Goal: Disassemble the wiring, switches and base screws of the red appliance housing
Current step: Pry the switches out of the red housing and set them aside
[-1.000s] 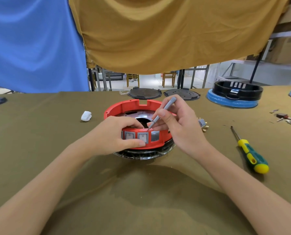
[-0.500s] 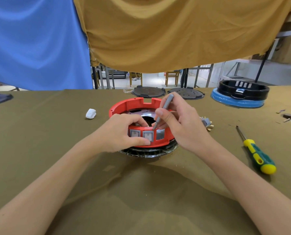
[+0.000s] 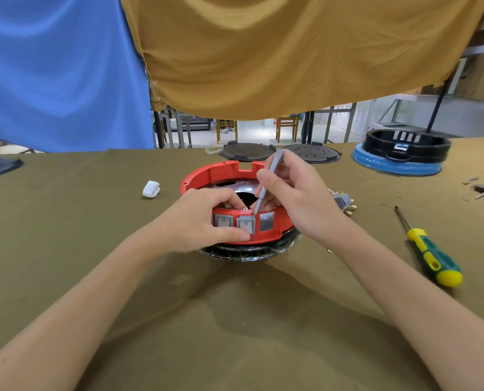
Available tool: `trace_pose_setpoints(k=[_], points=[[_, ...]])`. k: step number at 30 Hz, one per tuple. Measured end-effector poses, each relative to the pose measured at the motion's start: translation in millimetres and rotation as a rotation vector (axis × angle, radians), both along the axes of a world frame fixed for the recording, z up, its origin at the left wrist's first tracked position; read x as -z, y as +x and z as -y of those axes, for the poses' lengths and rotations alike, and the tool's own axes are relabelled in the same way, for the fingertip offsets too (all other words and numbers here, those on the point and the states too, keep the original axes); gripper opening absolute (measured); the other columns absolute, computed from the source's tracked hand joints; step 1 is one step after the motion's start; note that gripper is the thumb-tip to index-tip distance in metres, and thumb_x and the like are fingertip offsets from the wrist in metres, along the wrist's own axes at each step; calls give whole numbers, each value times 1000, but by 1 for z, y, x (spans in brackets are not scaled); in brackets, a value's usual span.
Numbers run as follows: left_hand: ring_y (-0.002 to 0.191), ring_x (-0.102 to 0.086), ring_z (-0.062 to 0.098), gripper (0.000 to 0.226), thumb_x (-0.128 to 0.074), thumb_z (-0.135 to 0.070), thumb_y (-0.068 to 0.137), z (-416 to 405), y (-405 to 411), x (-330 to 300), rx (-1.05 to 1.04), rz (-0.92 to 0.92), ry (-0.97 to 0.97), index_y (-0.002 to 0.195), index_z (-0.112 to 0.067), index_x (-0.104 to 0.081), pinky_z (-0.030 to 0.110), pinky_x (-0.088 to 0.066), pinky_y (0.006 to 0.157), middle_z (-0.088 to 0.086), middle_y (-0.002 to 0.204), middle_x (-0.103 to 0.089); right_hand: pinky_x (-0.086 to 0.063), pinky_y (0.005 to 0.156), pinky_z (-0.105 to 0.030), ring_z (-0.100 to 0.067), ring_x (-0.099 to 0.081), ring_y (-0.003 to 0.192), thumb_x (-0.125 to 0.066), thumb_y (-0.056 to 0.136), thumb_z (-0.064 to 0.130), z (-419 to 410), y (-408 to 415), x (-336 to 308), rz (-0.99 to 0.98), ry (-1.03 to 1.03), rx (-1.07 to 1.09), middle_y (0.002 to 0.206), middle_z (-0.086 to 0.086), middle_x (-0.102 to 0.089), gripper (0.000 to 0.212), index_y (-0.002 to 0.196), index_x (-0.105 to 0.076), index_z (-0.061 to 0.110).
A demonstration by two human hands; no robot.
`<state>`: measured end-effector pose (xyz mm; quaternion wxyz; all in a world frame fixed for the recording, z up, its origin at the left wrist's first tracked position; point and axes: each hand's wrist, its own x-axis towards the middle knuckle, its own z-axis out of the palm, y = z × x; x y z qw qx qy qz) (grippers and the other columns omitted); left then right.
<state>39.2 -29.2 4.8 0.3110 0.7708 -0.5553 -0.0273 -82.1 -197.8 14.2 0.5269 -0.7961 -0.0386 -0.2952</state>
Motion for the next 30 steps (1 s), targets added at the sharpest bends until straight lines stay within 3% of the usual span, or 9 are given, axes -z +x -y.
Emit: trace_pose_setpoints(k=[3, 7, 11, 13, 15, 19, 30], points=[[86, -64, 3, 34, -82, -45, 74, 0, 0, 0, -3, -5, 1, 100, -31, -64, 24, -51, 76, -17, 93, -68, -58, 64, -27, -22, -68, 72, -55, 102, 17, -2, -3, 5, 73, -66, 11, 81, -6, -63, 7, 95, -53, 15], [86, -64, 3, 33, -81, -45, 75, -1, -1, 0, -12, 1, 5, 100, -32, -63, 25, -52, 76, -16, 94, -68, -61, 69, -42, -21, -69, 73, -56, 102, 20, -5, -6, 4, 107, -185, 21, 83, -14, -62, 10, 98, -53, 11], [84, -63, 3, 31, -82, -44, 75, -1, -3, -1, -22, -6, 11, 97, -35, -62, 26, -52, 76, -16, 93, -68, -57, 69, -52, -28, -67, 74, -56, 101, 25, -7, -5, -1, 83, -313, 48, 81, -14, -62, 14, 99, -54, 12], [84, -63, 3, 31, -82, -44, 75, -1, -3, -1, -27, -6, 14, 97, -35, -62, 27, -52, 76, -15, 93, -67, -57, 68, -50, -33, -65, 73, -57, 101, 24, -7, -3, -5, 70, -316, 38, 81, -17, -61, 15, 97, -54, 9], [84, -62, 2, 31, -82, -43, 75, 0, -4, -1, -30, 0, 14, 98, -33, -62, 26, -50, 76, -17, 93, -67, -59, 65, -40, -33, -66, 71, -58, 101, 20, -6, -1, -9, 39, -278, 31, 80, -19, -61, 14, 96, -54, 7], [86, -62, 3, 31, -81, -43, 76, -1, -4, -2, -22, 6, 8, 98, -31, -63, 28, -50, 78, -16, 93, -67, -53, 58, -21, -16, -68, 59, -57, 101, 16, -2, 5, -14, -96, -122, -2, 69, 1, -63, 12, 89, -55, 14], [89, -63, 9, 32, -83, -39, 76, 0, -4, -2, -19, -2, 10, 99, -29, -63, 35, -51, 83, -13, 96, -66, -57, 61, -24, -13, -67, 60, -57, 101, 17, 1, 6, -16, -189, 45, -72, 65, 5, -66, 10, 95, -58, 9]])
